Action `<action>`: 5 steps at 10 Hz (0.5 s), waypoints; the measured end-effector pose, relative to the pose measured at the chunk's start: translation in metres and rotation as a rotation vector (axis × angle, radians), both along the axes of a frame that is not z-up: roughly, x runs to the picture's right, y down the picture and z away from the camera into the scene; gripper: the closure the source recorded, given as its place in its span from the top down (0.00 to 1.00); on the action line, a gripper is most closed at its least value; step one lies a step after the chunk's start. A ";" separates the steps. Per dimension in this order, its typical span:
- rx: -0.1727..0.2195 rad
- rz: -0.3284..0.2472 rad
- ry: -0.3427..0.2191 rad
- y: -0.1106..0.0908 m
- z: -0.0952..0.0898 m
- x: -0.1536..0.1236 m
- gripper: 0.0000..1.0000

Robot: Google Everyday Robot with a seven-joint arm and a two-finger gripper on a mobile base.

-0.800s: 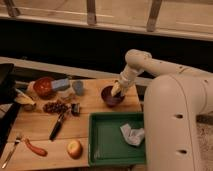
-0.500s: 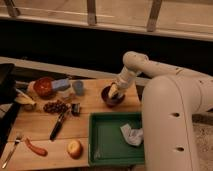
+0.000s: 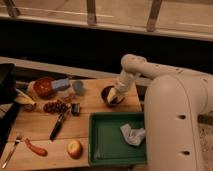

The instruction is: Wipe purple bowl with eraser

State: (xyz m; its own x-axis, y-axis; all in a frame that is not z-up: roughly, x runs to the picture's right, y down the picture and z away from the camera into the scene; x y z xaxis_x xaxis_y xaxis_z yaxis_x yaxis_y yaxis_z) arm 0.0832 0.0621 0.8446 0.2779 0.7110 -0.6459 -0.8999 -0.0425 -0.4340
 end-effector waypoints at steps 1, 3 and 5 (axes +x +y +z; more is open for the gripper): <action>-0.003 0.009 0.015 0.001 -0.003 0.008 0.00; -0.007 0.037 0.049 -0.005 -0.003 0.027 0.00; 0.005 0.052 0.043 -0.018 0.004 0.023 0.00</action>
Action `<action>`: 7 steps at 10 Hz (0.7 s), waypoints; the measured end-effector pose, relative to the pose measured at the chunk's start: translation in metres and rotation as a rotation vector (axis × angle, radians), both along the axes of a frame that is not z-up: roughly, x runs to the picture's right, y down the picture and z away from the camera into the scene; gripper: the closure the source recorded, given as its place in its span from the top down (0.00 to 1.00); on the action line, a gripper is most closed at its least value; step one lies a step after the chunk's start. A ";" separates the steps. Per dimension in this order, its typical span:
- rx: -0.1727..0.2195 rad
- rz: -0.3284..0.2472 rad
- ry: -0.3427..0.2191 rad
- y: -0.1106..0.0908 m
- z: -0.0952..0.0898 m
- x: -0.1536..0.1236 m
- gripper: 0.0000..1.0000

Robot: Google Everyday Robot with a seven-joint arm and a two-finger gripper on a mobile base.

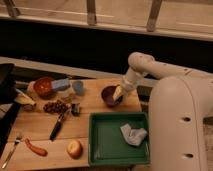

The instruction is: Wipe purple bowl with eraser

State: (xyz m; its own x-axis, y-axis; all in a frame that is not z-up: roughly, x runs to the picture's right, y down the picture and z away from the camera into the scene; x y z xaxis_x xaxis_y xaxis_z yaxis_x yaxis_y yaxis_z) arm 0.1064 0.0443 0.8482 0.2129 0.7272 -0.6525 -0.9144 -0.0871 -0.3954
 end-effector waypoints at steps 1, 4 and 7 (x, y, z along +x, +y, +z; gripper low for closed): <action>0.011 0.002 -0.015 -0.006 0.003 -0.007 0.00; 0.032 -0.003 -0.085 -0.013 0.009 -0.036 0.00; 0.017 -0.015 -0.127 0.002 0.006 -0.051 0.00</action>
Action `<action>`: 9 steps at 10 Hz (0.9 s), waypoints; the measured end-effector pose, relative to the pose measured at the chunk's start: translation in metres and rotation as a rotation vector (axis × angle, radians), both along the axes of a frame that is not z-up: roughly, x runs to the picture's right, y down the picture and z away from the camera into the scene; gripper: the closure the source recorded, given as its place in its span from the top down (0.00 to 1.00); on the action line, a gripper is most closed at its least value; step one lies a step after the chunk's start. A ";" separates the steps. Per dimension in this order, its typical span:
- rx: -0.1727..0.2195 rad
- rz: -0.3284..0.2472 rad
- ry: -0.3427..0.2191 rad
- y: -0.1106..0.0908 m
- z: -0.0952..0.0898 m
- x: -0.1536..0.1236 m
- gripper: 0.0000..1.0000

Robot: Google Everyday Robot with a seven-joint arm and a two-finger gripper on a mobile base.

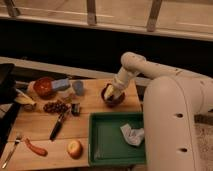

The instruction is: Wipe purple bowl with eraser

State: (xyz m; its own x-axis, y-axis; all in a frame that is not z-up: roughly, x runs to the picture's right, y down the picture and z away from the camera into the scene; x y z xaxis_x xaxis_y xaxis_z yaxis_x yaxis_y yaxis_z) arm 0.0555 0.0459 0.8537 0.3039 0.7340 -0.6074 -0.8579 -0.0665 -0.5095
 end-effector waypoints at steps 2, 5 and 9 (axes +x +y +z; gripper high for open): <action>-0.028 -0.015 -0.001 0.013 -0.004 0.002 0.00; -0.050 -0.023 0.070 0.021 -0.013 0.035 0.00; -0.034 -0.013 0.073 0.003 -0.001 0.039 0.00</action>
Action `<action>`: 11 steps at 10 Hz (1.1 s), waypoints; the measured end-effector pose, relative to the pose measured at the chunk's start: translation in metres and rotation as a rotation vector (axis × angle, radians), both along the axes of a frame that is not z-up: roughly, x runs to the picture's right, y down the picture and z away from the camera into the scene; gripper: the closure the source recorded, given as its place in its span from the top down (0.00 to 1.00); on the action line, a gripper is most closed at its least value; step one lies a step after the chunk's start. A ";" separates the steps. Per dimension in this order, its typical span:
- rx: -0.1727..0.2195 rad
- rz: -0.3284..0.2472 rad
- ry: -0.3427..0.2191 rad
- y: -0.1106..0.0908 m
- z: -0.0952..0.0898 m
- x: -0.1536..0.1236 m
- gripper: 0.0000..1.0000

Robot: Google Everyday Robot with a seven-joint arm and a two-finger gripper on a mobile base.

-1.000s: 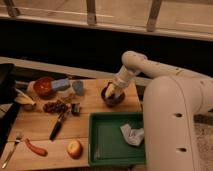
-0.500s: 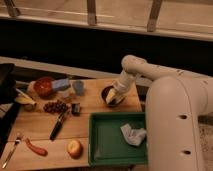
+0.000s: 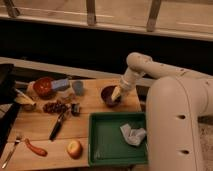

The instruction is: Wipe purple bowl with eraser

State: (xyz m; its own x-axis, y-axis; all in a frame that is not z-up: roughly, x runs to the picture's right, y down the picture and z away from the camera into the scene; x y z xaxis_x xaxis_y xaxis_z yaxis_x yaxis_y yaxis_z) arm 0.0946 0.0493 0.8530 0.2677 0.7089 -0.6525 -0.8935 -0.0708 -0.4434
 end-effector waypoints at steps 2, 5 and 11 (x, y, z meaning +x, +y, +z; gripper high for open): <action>0.011 -0.012 -0.052 -0.010 0.012 -0.032 0.00; 0.014 -0.039 -0.119 -0.013 0.016 -0.076 0.00; -0.036 -0.036 -0.073 0.017 -0.004 -0.047 0.00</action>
State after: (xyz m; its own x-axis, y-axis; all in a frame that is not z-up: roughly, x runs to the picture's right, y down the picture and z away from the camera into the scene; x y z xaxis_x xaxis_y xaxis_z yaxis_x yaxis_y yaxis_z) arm 0.0476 0.0665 0.8495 0.3402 0.6744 -0.6553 -0.8610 -0.0567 -0.5054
